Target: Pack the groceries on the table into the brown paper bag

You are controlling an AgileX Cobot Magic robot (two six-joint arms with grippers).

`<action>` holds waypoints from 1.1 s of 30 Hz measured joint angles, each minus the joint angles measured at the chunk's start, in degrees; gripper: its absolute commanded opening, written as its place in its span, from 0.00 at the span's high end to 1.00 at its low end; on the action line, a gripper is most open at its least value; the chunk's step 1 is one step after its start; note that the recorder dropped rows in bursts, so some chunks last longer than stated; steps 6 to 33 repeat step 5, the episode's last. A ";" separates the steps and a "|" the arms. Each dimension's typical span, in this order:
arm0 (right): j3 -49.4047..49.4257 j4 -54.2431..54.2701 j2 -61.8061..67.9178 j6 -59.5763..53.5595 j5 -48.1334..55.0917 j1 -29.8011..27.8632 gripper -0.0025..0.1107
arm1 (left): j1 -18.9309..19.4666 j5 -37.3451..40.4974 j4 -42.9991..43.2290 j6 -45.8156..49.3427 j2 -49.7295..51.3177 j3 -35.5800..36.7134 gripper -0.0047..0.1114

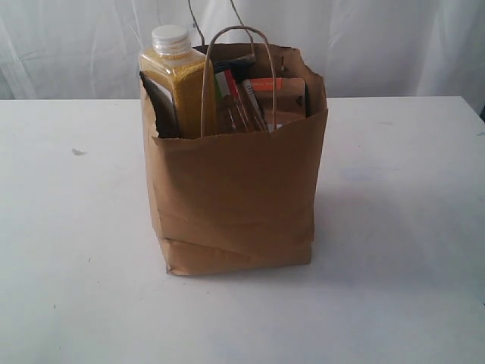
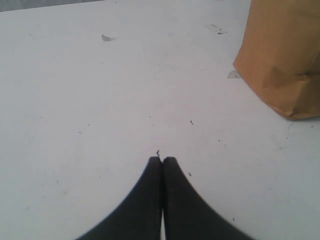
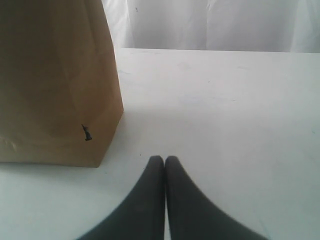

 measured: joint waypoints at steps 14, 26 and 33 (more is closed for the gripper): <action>0.00 0.00 0.00 0.00 0.00 0.00 0.98 | 0.00 0.00 0.00 0.00 0.00 0.00 0.96; 0.00 0.00 0.00 0.00 0.00 0.00 0.98 | 0.00 0.00 0.00 0.00 0.00 0.00 0.96; 0.00 0.00 0.00 0.00 0.00 0.00 0.98 | 0.00 0.00 0.00 0.00 0.00 0.00 0.96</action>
